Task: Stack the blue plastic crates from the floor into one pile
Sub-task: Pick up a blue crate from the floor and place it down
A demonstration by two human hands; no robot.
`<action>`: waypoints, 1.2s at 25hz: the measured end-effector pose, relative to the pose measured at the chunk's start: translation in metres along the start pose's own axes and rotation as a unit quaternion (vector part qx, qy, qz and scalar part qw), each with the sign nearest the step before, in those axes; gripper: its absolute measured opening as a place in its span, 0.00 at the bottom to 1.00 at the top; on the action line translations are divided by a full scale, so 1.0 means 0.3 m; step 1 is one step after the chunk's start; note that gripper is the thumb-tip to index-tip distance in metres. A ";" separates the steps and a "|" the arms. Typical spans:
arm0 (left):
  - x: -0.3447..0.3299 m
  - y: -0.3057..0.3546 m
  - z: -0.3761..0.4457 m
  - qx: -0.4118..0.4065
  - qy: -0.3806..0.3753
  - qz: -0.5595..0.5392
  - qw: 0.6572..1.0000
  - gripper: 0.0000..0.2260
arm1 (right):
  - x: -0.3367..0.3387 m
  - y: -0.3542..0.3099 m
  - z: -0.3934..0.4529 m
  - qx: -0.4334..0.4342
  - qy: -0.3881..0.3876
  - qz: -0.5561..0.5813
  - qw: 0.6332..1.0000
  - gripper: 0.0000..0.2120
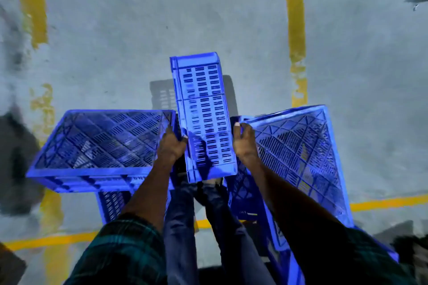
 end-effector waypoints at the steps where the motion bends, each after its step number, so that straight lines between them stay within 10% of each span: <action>1: -0.021 -0.047 0.016 0.026 0.010 -0.008 1.000 0.33 | -0.057 0.046 0.021 -0.022 -0.012 -0.009 1.000 0.29; 6: -0.181 -0.220 0.071 0.178 0.017 -0.126 0.976 0.15 | -0.293 0.280 -0.001 -0.169 -0.120 -0.094 0.974 0.26; 8: -0.245 -0.233 0.093 0.222 -0.005 -0.192 0.956 0.25 | -0.333 0.323 -0.011 -0.182 -0.137 -0.102 0.968 0.30; 14: -0.207 -0.083 0.057 0.149 0.012 -0.269 0.952 0.15 | -0.310 0.325 0.030 -0.179 -0.214 -0.035 0.960 0.55; 25: -0.041 0.410 -0.137 0.049 0.000 -0.274 0.960 0.14 | 0.276 -0.060 -0.105 -0.013 -0.076 0.137 0.987 0.11; 30: 0.070 0.587 -0.402 -0.004 0.058 -0.342 0.938 0.11 | 0.591 -0.176 -0.370 0.005 0.066 0.172 0.983 0.33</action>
Point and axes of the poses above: each hand's wrist, its own z-axis towards the middle knuckle, its own x-axis out of the back of the hand, y = z × x, the point moved 9 cm from there along z, towards the middle knuckle, and after that the axes turned 13 degrees about -z, right-handed, at the moved point
